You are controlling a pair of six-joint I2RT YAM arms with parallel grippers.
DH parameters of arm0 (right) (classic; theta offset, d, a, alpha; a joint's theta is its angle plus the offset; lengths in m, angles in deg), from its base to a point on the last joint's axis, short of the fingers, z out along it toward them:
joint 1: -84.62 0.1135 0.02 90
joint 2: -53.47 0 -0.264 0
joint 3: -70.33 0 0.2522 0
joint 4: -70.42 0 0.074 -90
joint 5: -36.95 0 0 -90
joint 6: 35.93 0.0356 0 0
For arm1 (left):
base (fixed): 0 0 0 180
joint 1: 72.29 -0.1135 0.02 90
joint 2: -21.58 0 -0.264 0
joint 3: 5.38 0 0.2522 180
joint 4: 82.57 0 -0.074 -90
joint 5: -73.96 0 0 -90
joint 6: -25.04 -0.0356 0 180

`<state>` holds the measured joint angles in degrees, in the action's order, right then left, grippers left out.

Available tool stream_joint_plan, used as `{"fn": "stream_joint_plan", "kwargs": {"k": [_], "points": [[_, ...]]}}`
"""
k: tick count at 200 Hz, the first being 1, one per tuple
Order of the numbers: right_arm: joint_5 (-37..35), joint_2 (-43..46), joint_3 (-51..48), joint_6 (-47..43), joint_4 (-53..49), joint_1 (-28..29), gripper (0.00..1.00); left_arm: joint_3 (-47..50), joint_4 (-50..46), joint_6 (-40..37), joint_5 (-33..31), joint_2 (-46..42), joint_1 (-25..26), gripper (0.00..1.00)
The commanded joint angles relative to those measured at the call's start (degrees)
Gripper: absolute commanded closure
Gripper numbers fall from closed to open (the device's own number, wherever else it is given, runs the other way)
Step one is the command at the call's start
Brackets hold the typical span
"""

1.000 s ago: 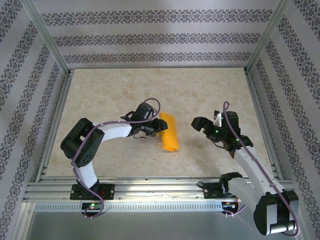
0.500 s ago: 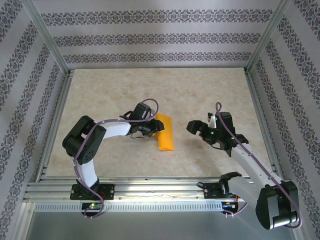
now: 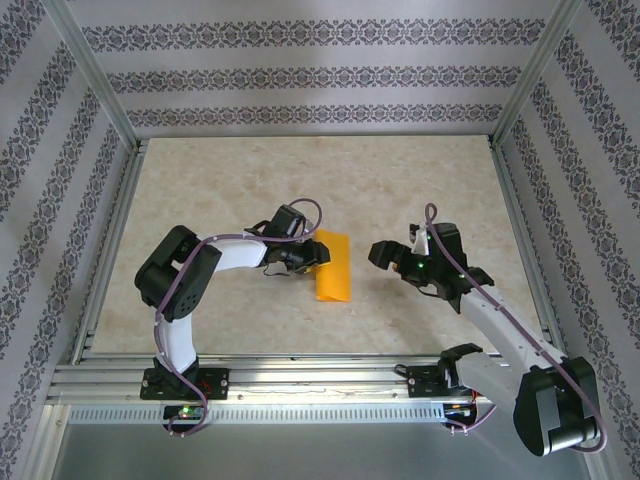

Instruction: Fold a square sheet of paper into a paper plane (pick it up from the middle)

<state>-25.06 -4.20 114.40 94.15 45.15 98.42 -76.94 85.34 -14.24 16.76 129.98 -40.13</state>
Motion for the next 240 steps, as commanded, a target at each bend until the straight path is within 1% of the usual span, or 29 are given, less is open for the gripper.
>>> {"fn": "stream_joint_plan", "kwargs": {"k": [1,40,76,112,142,198,240], "points": [[1.5,-1.5,1.0,-1.8,0.0,1.1,0.05,-1.4,-3.6,-3.1,-0.6,0.7,-0.4,0.61],[2.0,-3.2,1.0,-2.4,2.5,2.9,0.05,-3.9,-9.7,-6.0,-4.1,0.8,-0.4,0.57],[1.3,-5.0,1.4,-1.2,4.1,3.8,0.05,-5.7,-13.8,-7.9,-6.0,0.5,-0.4,0.51],[0.9,-6.5,1.8,-0.6,4.2,4.4,0.04,-5.3,-15.1,-8.2,-8.2,-1.3,-0.4,0.47],[0.6,-7.6,2.1,0.1,4.7,4.8,0.04,-5.1,-15.9,-8.6,-9.6,-2.7,-0.4,0.47],[0.3,-10.4,2.5,1.5,5.4,5.2,0.06,-5.4,-18.2,-9.8,-10.5,-3.1,-0.4,0.50],[1.2,-12.0,2.7,2.0,6.2,5.5,0.10,-6.2,-19.7,-10.7,-11.0,-2.8,-0.4,0.51]]}}
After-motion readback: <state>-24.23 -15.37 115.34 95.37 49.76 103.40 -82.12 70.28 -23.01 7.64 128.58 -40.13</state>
